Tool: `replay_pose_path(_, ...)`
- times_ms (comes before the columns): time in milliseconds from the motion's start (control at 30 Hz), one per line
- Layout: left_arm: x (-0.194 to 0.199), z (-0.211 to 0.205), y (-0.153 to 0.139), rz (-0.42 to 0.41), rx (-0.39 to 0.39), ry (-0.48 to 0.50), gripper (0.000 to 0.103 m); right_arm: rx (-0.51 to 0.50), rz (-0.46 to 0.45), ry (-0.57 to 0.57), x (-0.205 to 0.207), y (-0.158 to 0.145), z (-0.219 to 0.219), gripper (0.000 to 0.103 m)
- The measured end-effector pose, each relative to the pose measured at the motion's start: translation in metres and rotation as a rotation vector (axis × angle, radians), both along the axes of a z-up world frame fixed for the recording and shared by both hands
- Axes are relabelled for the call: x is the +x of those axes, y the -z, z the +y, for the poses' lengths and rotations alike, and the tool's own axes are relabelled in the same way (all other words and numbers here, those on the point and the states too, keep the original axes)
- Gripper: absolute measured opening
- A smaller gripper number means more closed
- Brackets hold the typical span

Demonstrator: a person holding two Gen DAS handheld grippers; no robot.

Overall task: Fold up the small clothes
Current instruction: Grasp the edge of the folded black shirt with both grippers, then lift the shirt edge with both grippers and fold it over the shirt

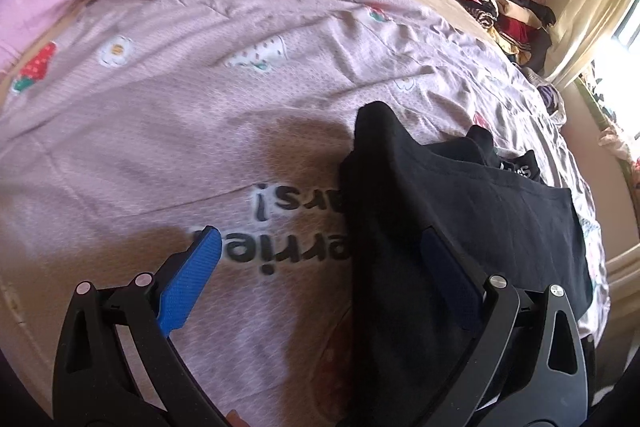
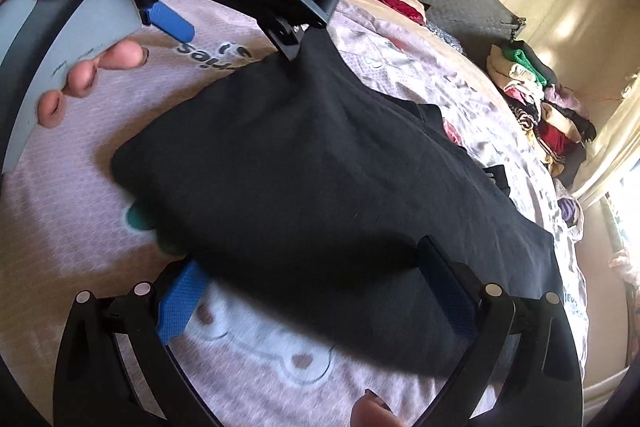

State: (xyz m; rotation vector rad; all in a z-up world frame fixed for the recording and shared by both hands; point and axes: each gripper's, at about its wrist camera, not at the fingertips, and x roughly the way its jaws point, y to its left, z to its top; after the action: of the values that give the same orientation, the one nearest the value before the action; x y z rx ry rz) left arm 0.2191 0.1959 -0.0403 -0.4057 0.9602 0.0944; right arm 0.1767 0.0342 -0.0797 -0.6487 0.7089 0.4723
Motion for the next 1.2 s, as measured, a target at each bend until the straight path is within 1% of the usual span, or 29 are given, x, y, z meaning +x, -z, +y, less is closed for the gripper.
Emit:
replay_pose_path(133, 0.013, -0.005, 0.005, 0.017, -0.026, 0.009, 0.093, 0.004, -0.043, 0.023, 0.007, -0.002, 0.003, 0.098)
replay_pose_path(200, 0.017, -0.006, 0.007, 0.025, -0.038, 0.013, 0.093, 0.017, -0.079, 0.023, 0.006, -0.005, 0.0, 0.097)
replay_pose_path(267, 0.023, -0.009, 0.009, 0.031, -0.047, 0.021, 0.093, 0.048, -0.105, 0.011, 0.003, -0.012, -0.005, 0.091)
replay_pose_path(333, 0.025, -0.011, 0.01, 0.037, -0.046, 0.023, 0.093, 0.097, -0.108, -0.005, 0.001, -0.02, -0.012, 0.072)
replay_pose_path(367, 0.027, -0.012, 0.011, 0.04, -0.045, 0.023, 0.093, 0.122, -0.12, -0.008, 0.0, -0.025, -0.017, 0.069)
replay_pose_path(400, 0.028, -0.013, 0.011, 0.044, -0.043, 0.023, 0.093, 0.141, -0.128, -0.011, -0.001, -0.029, -0.021, 0.057)
replay_pose_path(433, 0.029, -0.014, 0.012, 0.048, -0.045, 0.021, 0.093, 0.16, -0.129, -0.016, -0.002, -0.033, -0.024, 0.042)
replay_pose_path(467, 0.03, -0.015, 0.013, 0.05, -0.052, 0.017, 0.093, 0.189, -0.117, -0.019, -0.002, -0.037, -0.028, 0.035)
replay_pose_path(500, 0.031, -0.016, 0.013, 0.049, -0.066, 0.013, 0.093, 0.216, -0.096, -0.021, -0.002, -0.04, -0.031, 0.023)
replay_pose_path(533, 0.031, -0.017, 0.013, 0.049, -0.073, 0.011, 0.093, 0.238, -0.082, -0.02, -0.002, -0.043, -0.033, 0.015)
replay_pose_path(567, 0.032, -0.018, 0.012, 0.048, -0.079, 0.01, 0.093, 0.266, -0.072, -0.011, -0.002, -0.046, -0.036, 0.014)
replay_pose_path(700, 0.034, -0.027, 0.008, 0.031, -0.122, 0.018, 0.093, 0.283, -0.093, -0.012, -0.009, -0.054, -0.042, 0.011)
replay_pose_path(800, 0.035, -0.039, 0.0, 0.001, -0.132, 0.035, 0.093, 0.313, -0.094, 0.005, -0.013, -0.058, -0.049, 0.01)
replay_pose_path(833, 0.034, -0.043, -0.004, -0.012, -0.135, 0.041, 0.09, 0.326, -0.096, 0.014, -0.013, -0.06, -0.053, 0.01)
replay_pose_path(867, 0.034, -0.046, -0.006, -0.021, -0.136, 0.044, 0.08, 0.335, -0.096, 0.02, -0.012, -0.061, -0.056, 0.01)
replay_pose_path(900, 0.034, -0.051, -0.01, -0.033, -0.138, 0.052, 0.073, 0.346, -0.094, 0.027, -0.012, -0.062, -0.059, 0.01)
replay_pose_path(933, 0.034, -0.054, -0.012, -0.04, -0.136, 0.053, 0.061, 0.353, -0.094, 0.031, -0.012, -0.064, -0.062, 0.009)
replay_pose_path(967, 0.034, -0.056, -0.015, -0.048, -0.132, 0.054, 0.054, 0.362, -0.095, 0.035, -0.013, -0.065, -0.065, 0.009)
replay_pose_path(1000, 0.034, -0.061, -0.02, -0.059, -0.125, 0.058, 0.05, 0.366, -0.099, 0.039, -0.013, -0.067, -0.068, 0.009)
replay_pose_path(1067, 0.035, -0.066, -0.027, -0.078, -0.118, 0.066, 0.036, 0.376, -0.107, 0.048, -0.014, -0.069, -0.074, 0.008)
replay_pose_path(1133, 0.035, -0.074, -0.035, -0.098, -0.11, 0.08, 0.029, 0.399, -0.103, 0.065, -0.015, -0.072, -0.082, 0.008)
replay_pose_path(1200, 0.035, -0.081, -0.044, -0.116, -0.098, 0.093, 0.026, 0.416, -0.106, 0.08, -0.015, -0.075, -0.089, 0.007)
